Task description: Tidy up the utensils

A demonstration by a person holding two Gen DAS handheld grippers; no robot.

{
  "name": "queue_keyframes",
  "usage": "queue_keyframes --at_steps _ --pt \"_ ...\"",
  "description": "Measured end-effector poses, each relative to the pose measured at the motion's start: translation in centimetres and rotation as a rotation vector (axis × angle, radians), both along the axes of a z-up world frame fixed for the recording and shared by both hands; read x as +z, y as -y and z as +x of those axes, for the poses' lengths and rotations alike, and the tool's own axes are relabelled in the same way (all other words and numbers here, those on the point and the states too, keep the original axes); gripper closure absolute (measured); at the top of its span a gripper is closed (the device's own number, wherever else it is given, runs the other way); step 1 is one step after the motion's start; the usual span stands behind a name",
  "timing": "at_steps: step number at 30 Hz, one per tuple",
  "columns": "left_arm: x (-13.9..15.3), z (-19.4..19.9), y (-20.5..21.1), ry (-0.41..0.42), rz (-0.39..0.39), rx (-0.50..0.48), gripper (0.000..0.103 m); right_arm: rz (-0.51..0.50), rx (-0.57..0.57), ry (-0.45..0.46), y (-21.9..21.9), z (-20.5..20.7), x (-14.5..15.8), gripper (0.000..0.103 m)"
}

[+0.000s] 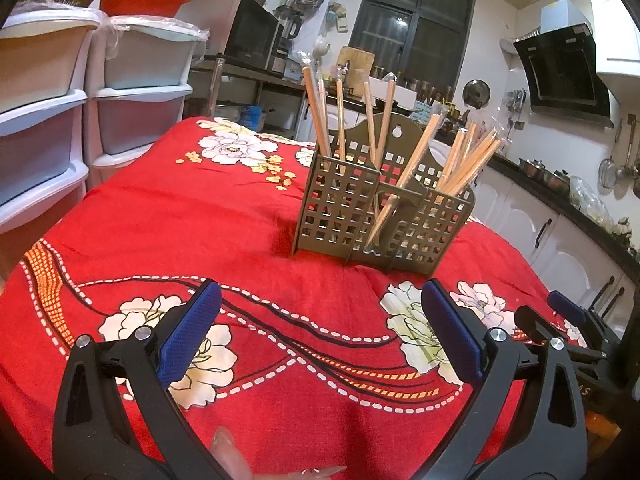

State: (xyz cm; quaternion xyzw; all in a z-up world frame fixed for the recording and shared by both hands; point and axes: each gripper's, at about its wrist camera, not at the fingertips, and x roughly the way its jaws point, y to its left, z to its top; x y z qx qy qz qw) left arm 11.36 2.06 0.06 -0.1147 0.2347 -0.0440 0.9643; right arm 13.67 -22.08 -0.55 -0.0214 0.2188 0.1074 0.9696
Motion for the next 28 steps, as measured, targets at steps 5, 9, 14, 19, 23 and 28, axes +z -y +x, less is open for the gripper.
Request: queue_keyframes --at_steps 5,9,14,19,23,28 --pt "-0.04 0.21 -0.09 -0.009 -0.001 0.0 0.011 -0.002 -0.002 0.001 0.14 -0.04 -0.04 0.008" --pt "-0.06 0.39 -0.02 -0.017 0.012 0.02 0.011 -0.006 -0.003 -0.004 0.25 -0.11 0.07 0.008" --pt "0.1 0.28 0.18 -0.016 0.033 0.031 0.011 -0.009 -0.003 -0.005 0.09 -0.01 0.13 0.008" --pt "0.42 -0.04 0.59 0.001 0.052 0.022 0.011 0.0 -0.007 -0.016 0.15 0.21 0.09 0.008" --pt "0.41 0.04 0.64 -0.006 0.052 0.024 0.011 0.011 -0.011 -0.014 0.38 0.21 0.15 0.008" --pt "0.38 0.39 -0.11 -0.032 0.015 0.028 0.011 0.021 -0.024 -0.025 0.98 0.53 0.5 0.008"
